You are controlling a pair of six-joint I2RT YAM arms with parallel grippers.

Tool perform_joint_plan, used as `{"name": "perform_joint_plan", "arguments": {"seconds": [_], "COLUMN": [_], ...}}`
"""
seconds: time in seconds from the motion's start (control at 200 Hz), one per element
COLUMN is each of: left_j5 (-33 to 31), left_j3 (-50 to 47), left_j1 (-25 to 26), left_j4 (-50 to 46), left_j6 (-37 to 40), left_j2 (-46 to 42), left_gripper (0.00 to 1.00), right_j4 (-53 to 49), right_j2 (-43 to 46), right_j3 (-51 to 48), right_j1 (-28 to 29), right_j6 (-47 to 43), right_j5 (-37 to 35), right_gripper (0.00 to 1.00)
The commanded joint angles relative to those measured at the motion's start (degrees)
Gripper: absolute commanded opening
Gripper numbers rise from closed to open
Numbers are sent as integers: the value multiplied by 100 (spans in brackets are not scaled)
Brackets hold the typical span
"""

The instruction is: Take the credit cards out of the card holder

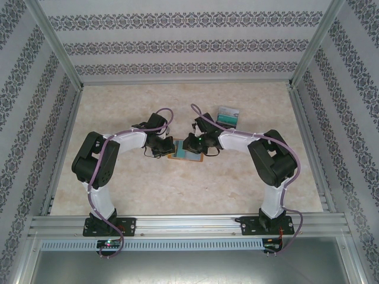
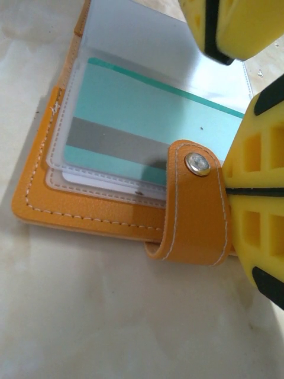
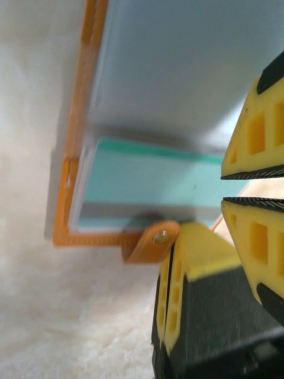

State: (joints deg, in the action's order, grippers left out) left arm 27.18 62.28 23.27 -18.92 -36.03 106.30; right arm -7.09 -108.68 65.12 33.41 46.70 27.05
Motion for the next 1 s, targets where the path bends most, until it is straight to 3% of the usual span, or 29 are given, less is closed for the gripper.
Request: {"name": "perform_joint_plan", "arguments": {"seconds": [0.0,0.66,0.994], "left_j5": [-90,-134,-38], "left_j3": [-37,-58,-93], "left_j1": [29,34,29], "left_j4": [-262,-297,-218], "left_j6": [-32,0,-42], "left_j2": [134,128,145], "left_gripper": [0,0,0], "right_j4": [-46,-617,-237], "right_j2": [-226,-223,-528], "right_j3": [180,77,136], "right_j1": [69,78,84], "right_j6": [-82,-163,7], "right_j5": [14,-334,7], "right_gripper": [18,22,15]}}
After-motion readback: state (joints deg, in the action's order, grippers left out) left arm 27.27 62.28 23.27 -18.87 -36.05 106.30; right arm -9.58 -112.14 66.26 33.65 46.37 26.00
